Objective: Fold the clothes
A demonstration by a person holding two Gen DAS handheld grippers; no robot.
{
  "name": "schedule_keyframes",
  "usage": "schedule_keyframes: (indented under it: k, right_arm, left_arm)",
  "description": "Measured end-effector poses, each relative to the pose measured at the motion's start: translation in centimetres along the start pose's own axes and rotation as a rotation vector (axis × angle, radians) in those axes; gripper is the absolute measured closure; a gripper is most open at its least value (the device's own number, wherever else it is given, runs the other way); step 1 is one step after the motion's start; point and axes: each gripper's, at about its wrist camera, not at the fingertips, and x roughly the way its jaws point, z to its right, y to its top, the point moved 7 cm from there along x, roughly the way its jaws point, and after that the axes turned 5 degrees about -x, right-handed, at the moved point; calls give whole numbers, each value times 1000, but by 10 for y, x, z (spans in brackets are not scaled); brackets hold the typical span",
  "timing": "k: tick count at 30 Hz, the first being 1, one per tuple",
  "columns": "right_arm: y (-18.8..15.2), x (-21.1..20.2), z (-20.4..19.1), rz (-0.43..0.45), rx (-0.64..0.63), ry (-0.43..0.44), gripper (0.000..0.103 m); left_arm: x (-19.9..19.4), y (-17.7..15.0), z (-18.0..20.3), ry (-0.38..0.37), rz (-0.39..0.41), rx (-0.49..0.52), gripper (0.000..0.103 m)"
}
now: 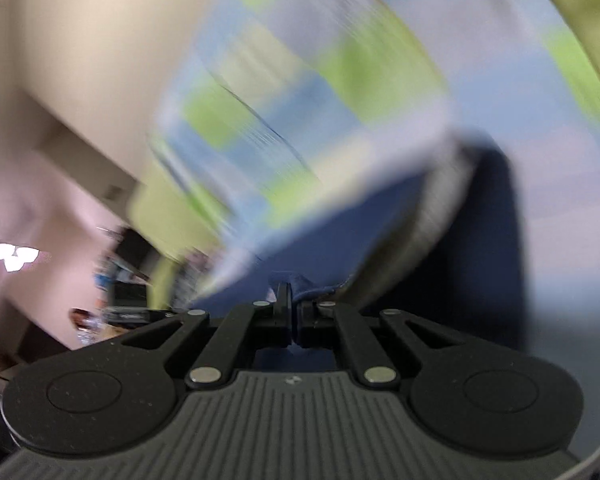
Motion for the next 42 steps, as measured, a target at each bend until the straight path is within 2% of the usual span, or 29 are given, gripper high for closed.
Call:
schedule_keyframes:
  k: [2,5,10,14,16,18,20,21,22,24,25,29,32,33,34,36,37,40,42]
  right_arm:
    - [-32,3,21,-56,24,-85,97]
    - [-41,-15,23,21,46,-111,95]
    - [-58,-44,4,66,-38,-202,89]
    - [-85,-58,-6,57,-87,-280,85]
    - [-93,-61,-11,49,-109,-301,73]
    - [-98,-58,-19,37,-154,-339,71]
    - [-100,-50,-26,2,-215,-404,71]
    - [-101,-47,-29,-22,-259,-443,81]
    - [-103,-44,-32,-56,-319,-491,96]
    - [-106,-42,-36,-112,-415,-575,101]
    - [-108,-46,-34,-120,-419,-599,103]
    - [-115,-67,-25,-134,-409,-663,103]
    - [-119,-76,-34,-111,-410,-695,103]
    - [-119,-76,-41,-104,-434,-710,103]
    - [-121,-74,-52,-94,-470,-710,98]
    - [-129,-63,-80,-89,-551,-646,92]
    - [-134,-57,-93,-92,-587,-607,80]
    - [-153,-29,-112,-194,-759,-596,70]
    - [-164,-9,-113,-281,-874,-638,70]
  left_arm:
    - [-1,-5,-2,15,2,-6,103]
    - [-12,-6,6,65,28,44,99]
    - [-18,-25,25,149,29,129,62]
    - [-10,-52,29,207,20,187,56]
    - [-14,-59,25,209,33,191,50]
    - [-10,-63,23,225,35,205,50]
    - [-2,-64,28,263,29,264,52]
    - [-7,-69,25,295,20,310,57]
    - [-13,-73,22,325,10,354,68]
    - [-18,-75,21,346,9,374,79]
    - [-21,-75,22,354,10,380,83]
    - [-33,-87,28,368,12,437,83]
    - [-36,-96,42,341,30,479,83]
    - [-35,-98,48,329,36,490,76]
    - [-34,-101,53,318,42,502,68]
    - [-27,-110,65,307,39,557,61]
    - [-25,-111,65,315,33,570,61]
    - [-13,-119,62,390,1,647,59]
    - [-14,-117,58,397,5,645,59]
